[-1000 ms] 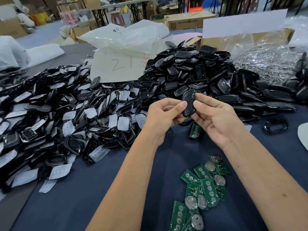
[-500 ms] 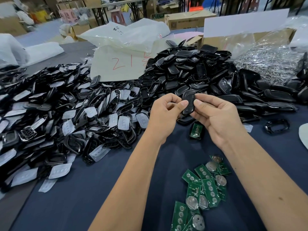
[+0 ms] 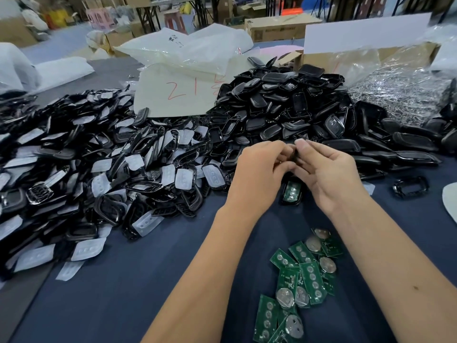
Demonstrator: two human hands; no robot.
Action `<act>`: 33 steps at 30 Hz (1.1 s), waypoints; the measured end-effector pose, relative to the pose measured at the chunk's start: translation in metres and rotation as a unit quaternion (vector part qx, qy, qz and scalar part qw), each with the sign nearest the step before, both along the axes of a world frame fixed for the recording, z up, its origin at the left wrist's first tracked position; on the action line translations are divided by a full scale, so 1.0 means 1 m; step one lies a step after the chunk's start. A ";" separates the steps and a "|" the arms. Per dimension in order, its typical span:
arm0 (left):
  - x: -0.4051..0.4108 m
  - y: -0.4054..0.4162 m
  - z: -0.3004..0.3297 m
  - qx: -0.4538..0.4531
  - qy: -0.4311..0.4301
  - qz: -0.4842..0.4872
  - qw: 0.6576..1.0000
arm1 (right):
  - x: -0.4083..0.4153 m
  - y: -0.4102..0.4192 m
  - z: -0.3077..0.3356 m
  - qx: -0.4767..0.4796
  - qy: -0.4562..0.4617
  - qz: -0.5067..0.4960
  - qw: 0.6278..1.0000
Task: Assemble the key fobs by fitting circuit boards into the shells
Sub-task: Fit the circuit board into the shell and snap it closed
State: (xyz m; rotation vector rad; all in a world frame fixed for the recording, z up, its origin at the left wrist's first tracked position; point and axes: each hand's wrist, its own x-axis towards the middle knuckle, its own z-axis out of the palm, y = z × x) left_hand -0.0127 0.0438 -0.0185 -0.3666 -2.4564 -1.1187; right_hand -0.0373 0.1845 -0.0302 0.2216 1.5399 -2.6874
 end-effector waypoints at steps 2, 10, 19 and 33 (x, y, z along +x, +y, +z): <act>0.003 0.001 0.001 -0.003 -0.001 0.018 1.000 | -0.005 0.006 0.000 -0.055 -0.002 0.019 0.998; 0.011 0.010 0.003 -0.138 -0.186 0.015 0.973 | -0.012 0.021 -0.002 -0.216 0.015 0.045 0.975; 0.003 0.002 0.000 -0.051 -0.221 -0.006 0.974 | -0.011 0.022 -0.001 -0.215 0.035 0.097 0.971; -0.008 -0.020 0.000 0.469 -0.291 0.089 0.829 | -0.003 0.007 -0.002 -0.029 0.033 0.159 0.986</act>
